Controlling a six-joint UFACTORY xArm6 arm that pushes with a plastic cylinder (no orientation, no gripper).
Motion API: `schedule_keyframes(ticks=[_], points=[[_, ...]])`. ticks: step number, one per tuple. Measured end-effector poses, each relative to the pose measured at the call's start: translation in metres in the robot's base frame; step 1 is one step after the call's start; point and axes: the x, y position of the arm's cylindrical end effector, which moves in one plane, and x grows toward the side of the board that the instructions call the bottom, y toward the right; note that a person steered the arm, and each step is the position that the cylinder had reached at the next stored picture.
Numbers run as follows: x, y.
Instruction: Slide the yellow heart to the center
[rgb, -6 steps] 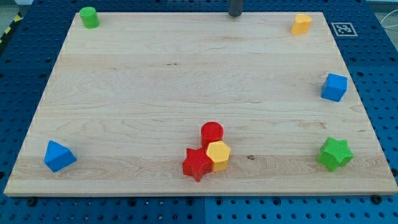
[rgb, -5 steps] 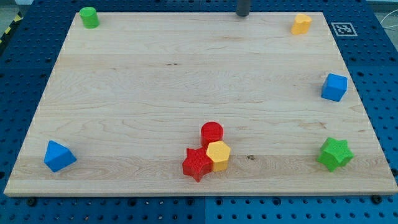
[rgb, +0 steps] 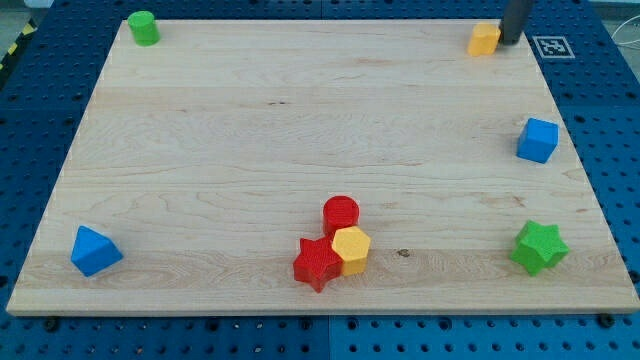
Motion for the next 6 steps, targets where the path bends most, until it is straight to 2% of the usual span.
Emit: schedule_keyframes(ticks=[1, 3, 4, 6], points=[[0.037, -0.017], [-0.058, 0.008], [-0.079, 0.005], [-0.069, -0.029]])
